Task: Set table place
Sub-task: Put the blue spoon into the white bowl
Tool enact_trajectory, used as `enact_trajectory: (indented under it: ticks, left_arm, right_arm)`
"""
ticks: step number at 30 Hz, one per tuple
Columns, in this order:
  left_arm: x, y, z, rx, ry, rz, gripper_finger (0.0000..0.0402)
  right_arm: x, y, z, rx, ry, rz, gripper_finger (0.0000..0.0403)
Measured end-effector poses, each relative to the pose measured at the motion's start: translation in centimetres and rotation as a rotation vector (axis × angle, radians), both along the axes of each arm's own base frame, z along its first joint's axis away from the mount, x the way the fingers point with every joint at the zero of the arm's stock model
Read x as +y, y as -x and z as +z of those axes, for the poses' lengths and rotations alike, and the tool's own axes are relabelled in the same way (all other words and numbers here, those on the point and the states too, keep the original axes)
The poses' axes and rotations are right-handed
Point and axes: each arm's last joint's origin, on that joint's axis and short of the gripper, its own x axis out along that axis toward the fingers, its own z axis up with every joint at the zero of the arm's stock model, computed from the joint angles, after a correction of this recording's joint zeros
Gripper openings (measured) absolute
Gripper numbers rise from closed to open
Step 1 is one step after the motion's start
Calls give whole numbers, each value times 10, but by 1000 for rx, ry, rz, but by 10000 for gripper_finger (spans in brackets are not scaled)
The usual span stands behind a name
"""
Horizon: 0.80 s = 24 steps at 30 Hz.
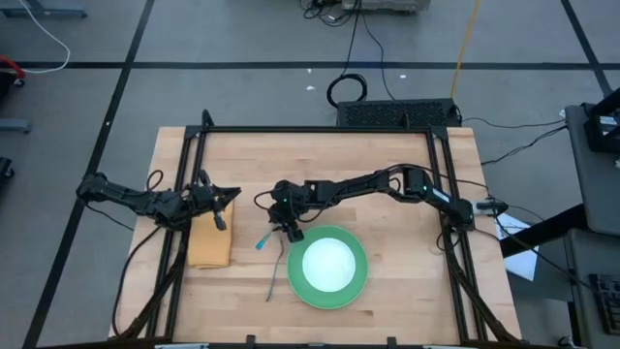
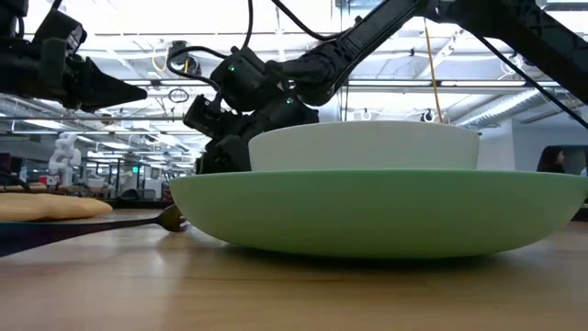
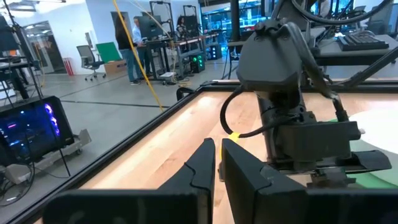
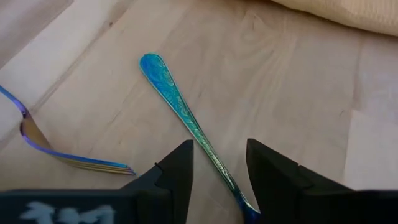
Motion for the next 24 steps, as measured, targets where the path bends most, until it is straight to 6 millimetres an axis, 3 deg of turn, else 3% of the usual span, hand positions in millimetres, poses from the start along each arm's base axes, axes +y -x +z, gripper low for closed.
enact_trajectory:
  ticks: [24]
  left_arm:
    - [0, 0, 0, 11, -11, 1, 35]
  right_arm:
    - [-1, 4, -4, 45, 12, 13, 126]
